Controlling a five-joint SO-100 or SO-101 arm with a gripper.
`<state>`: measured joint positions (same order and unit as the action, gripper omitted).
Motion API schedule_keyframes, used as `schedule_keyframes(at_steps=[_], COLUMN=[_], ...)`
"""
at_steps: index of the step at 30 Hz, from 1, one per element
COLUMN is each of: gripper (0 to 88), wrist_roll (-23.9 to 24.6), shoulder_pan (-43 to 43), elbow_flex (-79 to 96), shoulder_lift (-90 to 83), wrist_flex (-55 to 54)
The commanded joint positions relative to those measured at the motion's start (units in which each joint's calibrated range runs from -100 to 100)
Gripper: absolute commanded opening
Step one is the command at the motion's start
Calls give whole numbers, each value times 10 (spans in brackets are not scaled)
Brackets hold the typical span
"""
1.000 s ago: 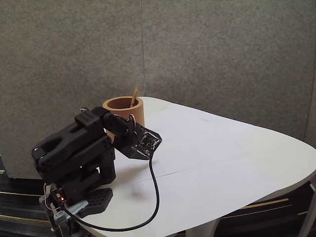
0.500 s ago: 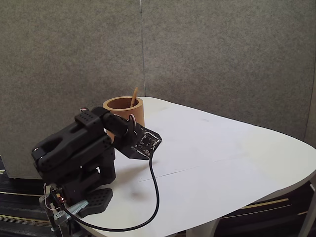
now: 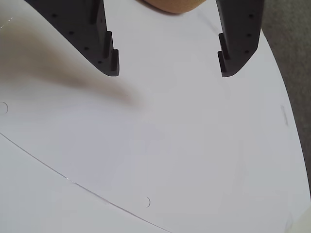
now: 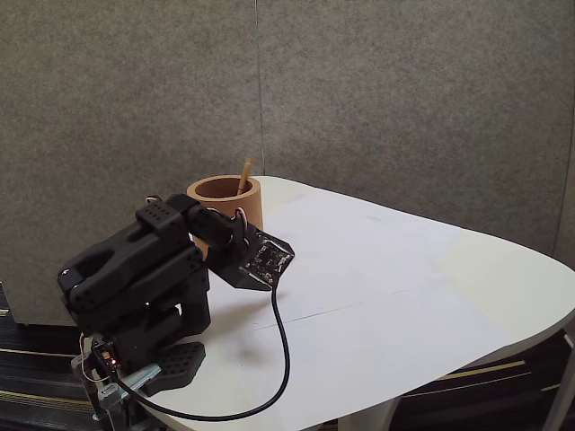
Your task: Grab the pen and put it in the pen holder.
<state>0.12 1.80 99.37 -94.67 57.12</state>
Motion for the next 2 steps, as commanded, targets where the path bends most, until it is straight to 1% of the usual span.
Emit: schedule_keyframes(at_steps=[1,2], gripper=[290,290], wrist_roll=[-1,-1], shoulder_pan=[-3,-3], elbow_flex=[-5,-5], shoulder_lift=[-4,-4], wrist_flex=[-1,-1])
